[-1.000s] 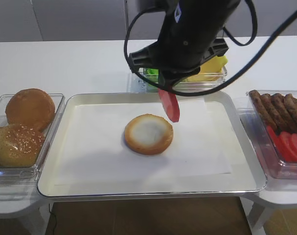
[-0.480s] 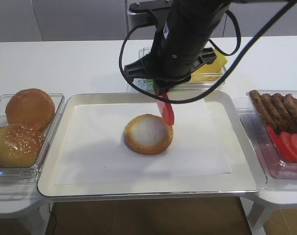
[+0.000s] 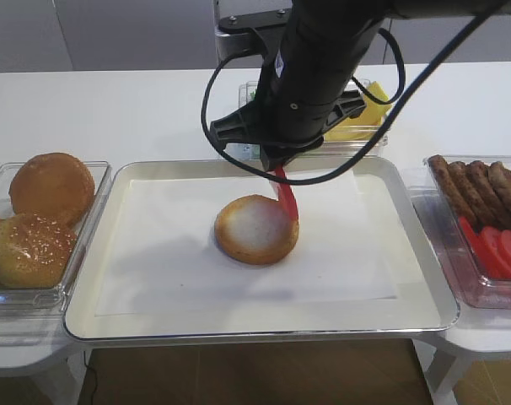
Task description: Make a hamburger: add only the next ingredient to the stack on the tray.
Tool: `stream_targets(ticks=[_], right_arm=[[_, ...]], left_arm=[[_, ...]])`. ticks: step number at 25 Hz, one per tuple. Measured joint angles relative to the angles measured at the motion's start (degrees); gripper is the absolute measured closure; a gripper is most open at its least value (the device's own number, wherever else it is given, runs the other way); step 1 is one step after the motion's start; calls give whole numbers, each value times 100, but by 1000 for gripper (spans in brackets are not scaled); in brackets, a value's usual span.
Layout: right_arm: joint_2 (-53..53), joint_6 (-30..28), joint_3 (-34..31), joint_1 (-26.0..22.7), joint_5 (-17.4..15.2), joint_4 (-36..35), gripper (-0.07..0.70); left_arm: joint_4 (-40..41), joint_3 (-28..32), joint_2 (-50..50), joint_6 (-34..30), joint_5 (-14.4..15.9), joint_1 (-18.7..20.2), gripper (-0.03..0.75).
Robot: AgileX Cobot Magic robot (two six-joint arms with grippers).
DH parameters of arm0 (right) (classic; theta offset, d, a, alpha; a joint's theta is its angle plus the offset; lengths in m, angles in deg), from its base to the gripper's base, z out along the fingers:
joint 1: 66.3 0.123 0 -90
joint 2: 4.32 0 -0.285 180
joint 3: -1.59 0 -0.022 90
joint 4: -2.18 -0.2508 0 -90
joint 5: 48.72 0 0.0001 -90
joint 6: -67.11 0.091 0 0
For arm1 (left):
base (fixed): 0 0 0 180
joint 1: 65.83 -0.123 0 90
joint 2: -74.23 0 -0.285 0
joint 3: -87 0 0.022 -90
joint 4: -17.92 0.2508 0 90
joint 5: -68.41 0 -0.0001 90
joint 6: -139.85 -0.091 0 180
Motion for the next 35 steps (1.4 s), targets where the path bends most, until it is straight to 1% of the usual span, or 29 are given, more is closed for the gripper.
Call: stream_targets(ticks=[3,5,10,15,20,22,29,33,35], right_arm=[[0,0,0,0,0,-20,554],[0,0,0,0,-11,-20,528],[2,0,0,0,-124,-37,370],[12,0,0,0,-147,-71,307],[12,0,0,0,-147,-210,190],[12,0,0,0,-147,-267,155],[12,0,0,0,-147,-341,67],[12,0,0,0,-172,-392,52],[12,-38,0,0,-261,-416,50]], left_arm=[[0,0,0,0,0,0,422],[0,0,0,0,0,0,422],[0,0,0,0,0,0,422],[0,0,0,0,0,0,422],[0,0,0,0,0,0,422],[0,0,0,0,0,0,422],[0,0,0,0,0,0,422],[0,0,0,0,0,0,422],[0,0,0,0,0,0,422]])
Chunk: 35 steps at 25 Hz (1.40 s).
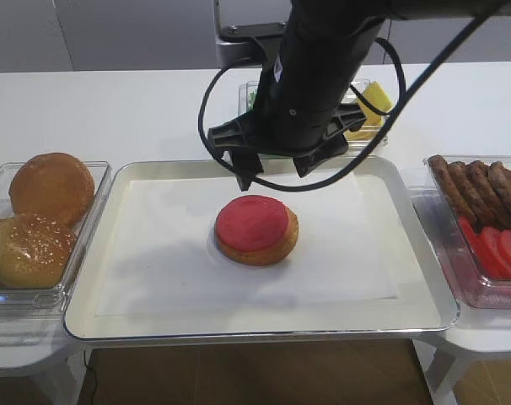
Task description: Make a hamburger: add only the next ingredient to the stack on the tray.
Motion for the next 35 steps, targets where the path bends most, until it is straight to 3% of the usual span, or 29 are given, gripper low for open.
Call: stream_targets(ticks=[5,11,17,22,27,35], right_arm=[[-11,-383,189,-128,-682,22,59],[-445,-716,225,-828,-1489,35,97],[-1237,-851,-143,-1762,-1652,-22,99],[-2087,-952,-1001,-2327,-1652,-119,103],[-3176,-929,-1936,-2390,-1672,-190,107],[-5443,-854,-2985,-2390,-1985,-357,109]], left_arm=[[0,0,0,0,0,0,422],[0,0,0,0,0,0,422],[0,0,0,0,0,0,422],[0,0,0,0,0,0,422],[0,0,0,0,0,0,422],[0,0,0,0,0,0,422]])
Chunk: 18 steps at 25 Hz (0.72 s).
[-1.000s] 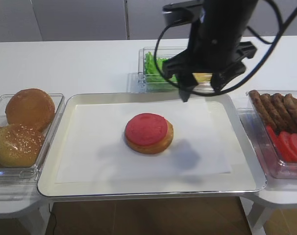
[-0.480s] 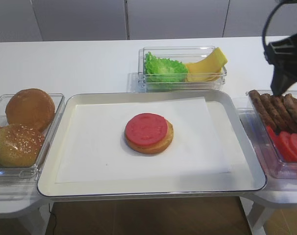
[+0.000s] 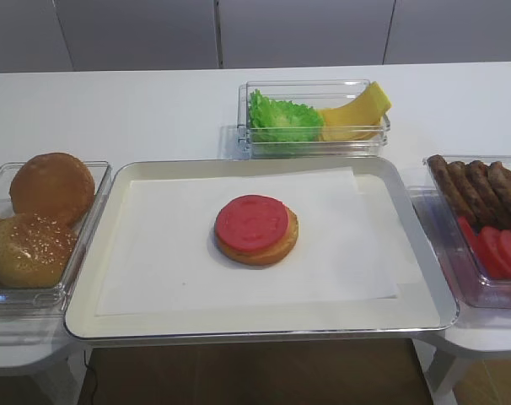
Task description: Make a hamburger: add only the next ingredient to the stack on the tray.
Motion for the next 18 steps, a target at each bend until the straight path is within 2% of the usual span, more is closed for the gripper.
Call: stream_targets(ticks=[7,18], right_arm=[[-1940,10,-483,0,-110,43,110],[-4053,-719,-1211,0,-177,43,118]], left_arm=[[0,0,0,0,0,0,422],[0,0,0,0,0,0,422]])
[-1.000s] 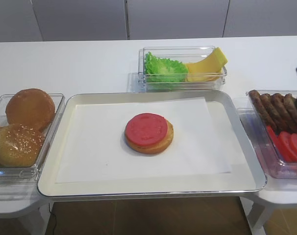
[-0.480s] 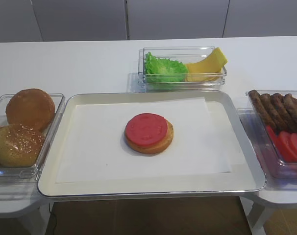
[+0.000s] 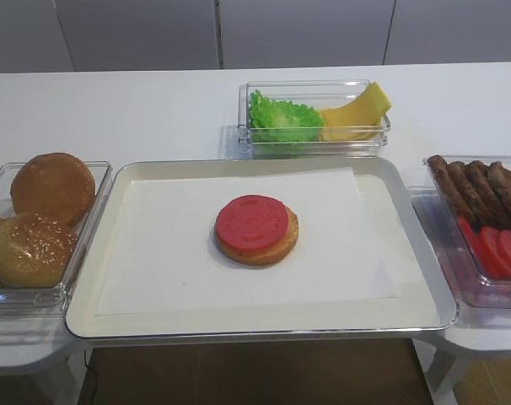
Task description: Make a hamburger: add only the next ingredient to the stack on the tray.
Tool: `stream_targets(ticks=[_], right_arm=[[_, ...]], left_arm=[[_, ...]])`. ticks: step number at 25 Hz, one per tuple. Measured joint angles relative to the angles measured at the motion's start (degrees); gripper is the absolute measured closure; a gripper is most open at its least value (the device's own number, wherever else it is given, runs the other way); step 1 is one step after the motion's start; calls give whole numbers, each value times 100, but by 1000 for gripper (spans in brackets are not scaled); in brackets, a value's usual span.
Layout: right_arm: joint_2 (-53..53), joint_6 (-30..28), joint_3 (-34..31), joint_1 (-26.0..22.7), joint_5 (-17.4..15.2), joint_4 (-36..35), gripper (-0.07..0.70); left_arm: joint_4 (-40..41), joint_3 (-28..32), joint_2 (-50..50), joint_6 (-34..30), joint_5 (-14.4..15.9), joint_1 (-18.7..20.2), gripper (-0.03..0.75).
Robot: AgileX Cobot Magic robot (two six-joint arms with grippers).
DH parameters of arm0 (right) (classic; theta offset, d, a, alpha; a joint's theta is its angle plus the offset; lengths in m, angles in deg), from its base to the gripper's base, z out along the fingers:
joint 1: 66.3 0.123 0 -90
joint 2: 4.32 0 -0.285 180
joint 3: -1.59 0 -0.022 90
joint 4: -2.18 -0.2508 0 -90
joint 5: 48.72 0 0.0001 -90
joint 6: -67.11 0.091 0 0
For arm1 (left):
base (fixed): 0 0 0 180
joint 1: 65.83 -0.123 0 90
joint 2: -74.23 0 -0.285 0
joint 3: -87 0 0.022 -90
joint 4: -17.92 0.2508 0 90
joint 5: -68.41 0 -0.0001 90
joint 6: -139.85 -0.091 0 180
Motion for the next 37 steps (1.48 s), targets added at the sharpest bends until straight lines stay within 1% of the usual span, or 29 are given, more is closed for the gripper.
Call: stream_targets(ticks=[3,4,9,14,16,20,37], right_arm=[[-413,-114,-262,0,-23,0,118],[-541,-128,-337,0,16,-32,118],[-682,-211,-686,0,277,-43,118],[-682,-265,-946,0,688,-55,119],[-682,-265,-1078,0,773,-55,120],[-682,-274,-1132,0,822,-55,120],[-682,-270,-1132,0,835,-55,132]], left_arm=[[0,0,0,0,0,0,422],[0,0,0,0,0,0,422],[0,0,0,0,0,0,422],[0,0,0,0,0,0,422],[0,0,0,0,0,0,422],[0,0,0,0,0,0,422],[0,0,0,0,0,0,422]])
